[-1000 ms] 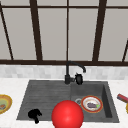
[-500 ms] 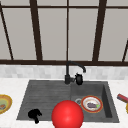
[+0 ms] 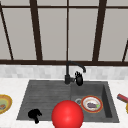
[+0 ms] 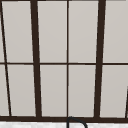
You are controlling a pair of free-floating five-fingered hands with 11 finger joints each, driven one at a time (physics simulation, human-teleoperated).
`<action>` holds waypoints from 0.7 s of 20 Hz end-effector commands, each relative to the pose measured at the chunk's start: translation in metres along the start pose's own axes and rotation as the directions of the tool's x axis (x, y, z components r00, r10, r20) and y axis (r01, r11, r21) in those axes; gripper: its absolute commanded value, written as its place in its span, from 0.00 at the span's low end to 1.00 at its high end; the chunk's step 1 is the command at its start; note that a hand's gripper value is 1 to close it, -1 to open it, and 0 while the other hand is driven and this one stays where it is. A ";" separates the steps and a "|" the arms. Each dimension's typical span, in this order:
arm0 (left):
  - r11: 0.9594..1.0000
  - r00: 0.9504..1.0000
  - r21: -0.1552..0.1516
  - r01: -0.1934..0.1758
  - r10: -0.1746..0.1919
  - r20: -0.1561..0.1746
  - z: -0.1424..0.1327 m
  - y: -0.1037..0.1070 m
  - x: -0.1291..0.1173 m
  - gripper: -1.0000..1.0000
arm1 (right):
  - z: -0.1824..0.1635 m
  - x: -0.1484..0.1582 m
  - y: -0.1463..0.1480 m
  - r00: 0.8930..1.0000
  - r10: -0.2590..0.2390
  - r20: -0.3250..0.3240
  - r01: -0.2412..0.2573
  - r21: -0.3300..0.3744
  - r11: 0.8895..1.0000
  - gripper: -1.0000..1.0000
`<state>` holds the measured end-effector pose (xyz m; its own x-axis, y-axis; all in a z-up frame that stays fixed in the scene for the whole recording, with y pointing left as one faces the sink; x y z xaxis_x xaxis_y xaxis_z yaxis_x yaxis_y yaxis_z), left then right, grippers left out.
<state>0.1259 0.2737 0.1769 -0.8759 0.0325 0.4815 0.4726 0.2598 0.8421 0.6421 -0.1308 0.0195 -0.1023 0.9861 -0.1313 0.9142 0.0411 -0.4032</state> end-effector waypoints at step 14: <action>1.000 1.000 0.000 0.000 0.000 0.000 0.000 0.000 0.000 0.50 | 0.007 -0.035 -0.019 0.991 -0.058 0.121 0.021 0.285 0.958 0.00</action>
<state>0.1259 0.2737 0.1769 -0.8759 0.0325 0.4815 0.4726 0.2598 0.8421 0.6310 -0.1512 0.0271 -0.1922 0.9505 -0.2440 0.8236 0.0210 -0.5667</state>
